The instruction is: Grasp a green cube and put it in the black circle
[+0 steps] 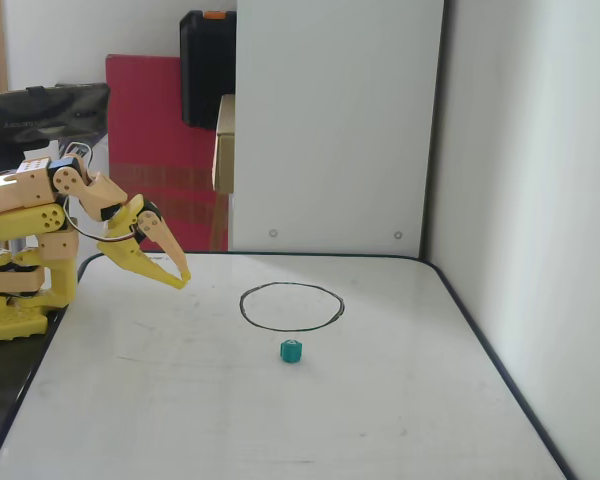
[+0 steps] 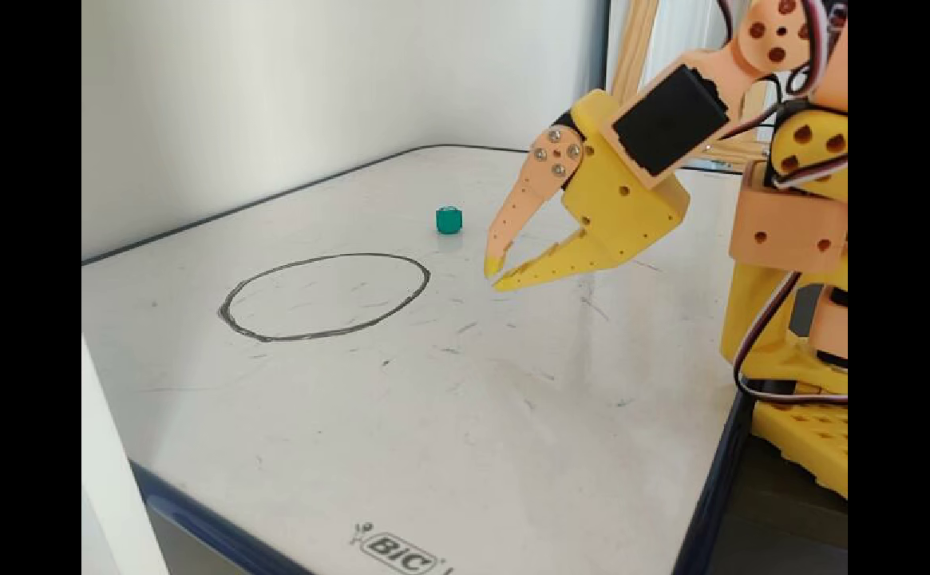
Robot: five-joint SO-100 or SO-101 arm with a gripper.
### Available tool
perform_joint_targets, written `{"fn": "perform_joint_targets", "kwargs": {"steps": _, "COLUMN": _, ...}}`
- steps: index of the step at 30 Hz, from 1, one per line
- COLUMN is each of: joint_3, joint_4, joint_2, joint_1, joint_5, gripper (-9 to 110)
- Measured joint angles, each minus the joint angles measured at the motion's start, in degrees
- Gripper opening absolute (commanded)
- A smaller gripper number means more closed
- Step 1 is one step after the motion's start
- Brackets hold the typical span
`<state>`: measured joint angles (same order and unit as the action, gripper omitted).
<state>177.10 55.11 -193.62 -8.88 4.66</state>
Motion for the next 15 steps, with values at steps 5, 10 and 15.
{"fn": "perform_joint_targets", "kwargs": {"steps": 5, "joint_3": 0.6, "joint_4": -3.0, "joint_2": 0.0, "joint_1": 4.2, "joint_5": -0.1, "gripper": 0}}
{"fn": "perform_joint_targets", "kwargs": {"steps": 10, "joint_3": 0.8, "joint_4": -3.1, "joint_2": 0.1, "joint_1": 4.7, "joint_5": 0.0, "gripper": 0}}
{"fn": "perform_joint_targets", "kwargs": {"steps": 15, "joint_3": 0.9, "joint_4": -3.1, "joint_2": 0.1, "joint_1": 4.2, "joint_5": 0.0, "gripper": 0}}
